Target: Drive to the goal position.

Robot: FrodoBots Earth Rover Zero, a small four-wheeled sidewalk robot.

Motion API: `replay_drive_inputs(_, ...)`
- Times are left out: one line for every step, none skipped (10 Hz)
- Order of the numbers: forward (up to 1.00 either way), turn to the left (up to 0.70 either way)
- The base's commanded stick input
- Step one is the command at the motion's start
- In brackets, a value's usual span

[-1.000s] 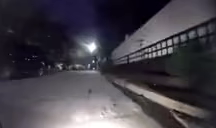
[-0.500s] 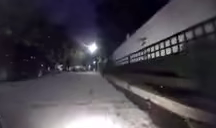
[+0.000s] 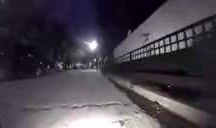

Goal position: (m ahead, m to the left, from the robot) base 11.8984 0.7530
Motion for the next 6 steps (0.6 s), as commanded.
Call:
replay_drive_inputs(0.5, 0.0)
replay_drive_inputs(0.5, 0.0)
replay_drive_inputs(0.5, 0.0)
replay_drive_inputs(0.5, 0.0)
replay_drive_inputs(0.5, 0.0)
replay_drive_inputs(0.5, 0.0)
